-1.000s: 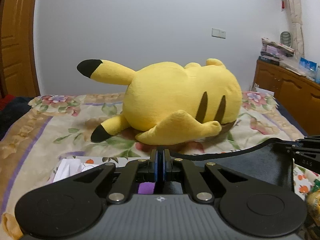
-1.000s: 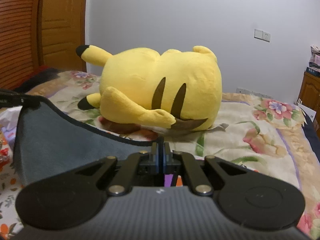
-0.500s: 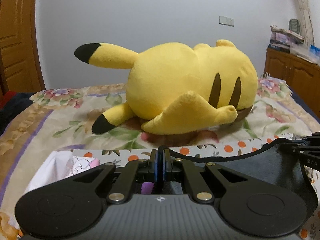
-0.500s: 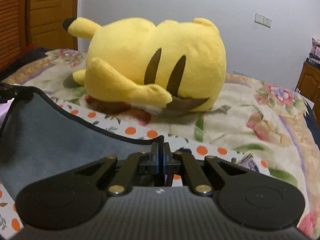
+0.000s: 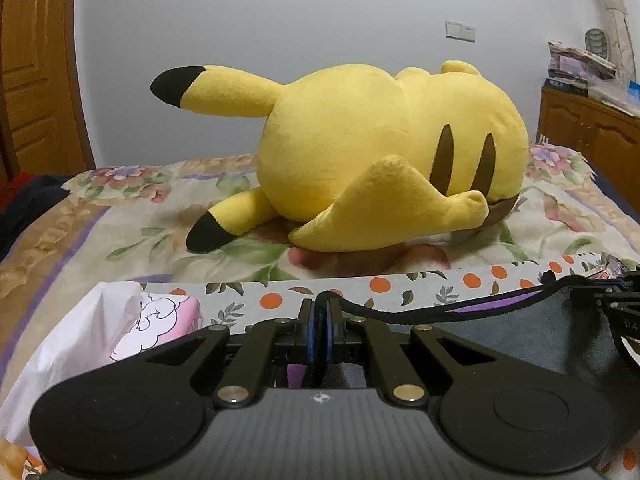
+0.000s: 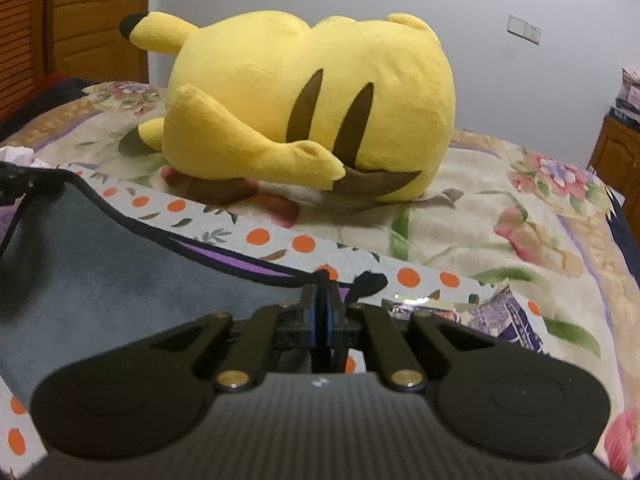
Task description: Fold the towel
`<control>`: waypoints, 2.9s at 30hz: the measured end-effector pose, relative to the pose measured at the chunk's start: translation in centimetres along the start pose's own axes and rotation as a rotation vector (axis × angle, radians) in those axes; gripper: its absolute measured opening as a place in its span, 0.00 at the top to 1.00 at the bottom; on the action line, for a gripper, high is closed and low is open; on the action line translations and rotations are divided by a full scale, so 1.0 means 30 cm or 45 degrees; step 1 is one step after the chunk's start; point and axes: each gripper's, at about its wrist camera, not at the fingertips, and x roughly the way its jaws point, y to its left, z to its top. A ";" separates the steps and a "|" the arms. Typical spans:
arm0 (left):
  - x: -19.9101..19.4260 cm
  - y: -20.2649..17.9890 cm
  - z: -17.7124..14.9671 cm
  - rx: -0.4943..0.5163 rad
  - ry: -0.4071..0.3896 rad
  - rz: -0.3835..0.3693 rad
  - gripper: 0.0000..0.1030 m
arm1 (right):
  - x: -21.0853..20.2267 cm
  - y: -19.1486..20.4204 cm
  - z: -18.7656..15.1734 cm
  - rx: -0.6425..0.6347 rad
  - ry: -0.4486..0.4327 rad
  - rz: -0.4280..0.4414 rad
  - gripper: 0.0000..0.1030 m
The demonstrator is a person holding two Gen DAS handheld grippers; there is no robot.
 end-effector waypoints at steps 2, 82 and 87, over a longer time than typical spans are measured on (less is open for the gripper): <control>0.001 -0.003 -0.002 0.000 0.003 0.000 0.92 | 0.001 -0.002 -0.004 0.022 0.005 -0.009 0.85; -1.301 -0.184 -0.222 0.041 -0.037 -0.033 0.00 | -1.211 0.115 -0.277 0.198 -0.247 0.018 0.00; -1.360 -0.188 -0.231 0.030 -0.051 -0.040 0.00 | -1.264 0.123 -0.274 0.197 -0.273 -0.001 0.00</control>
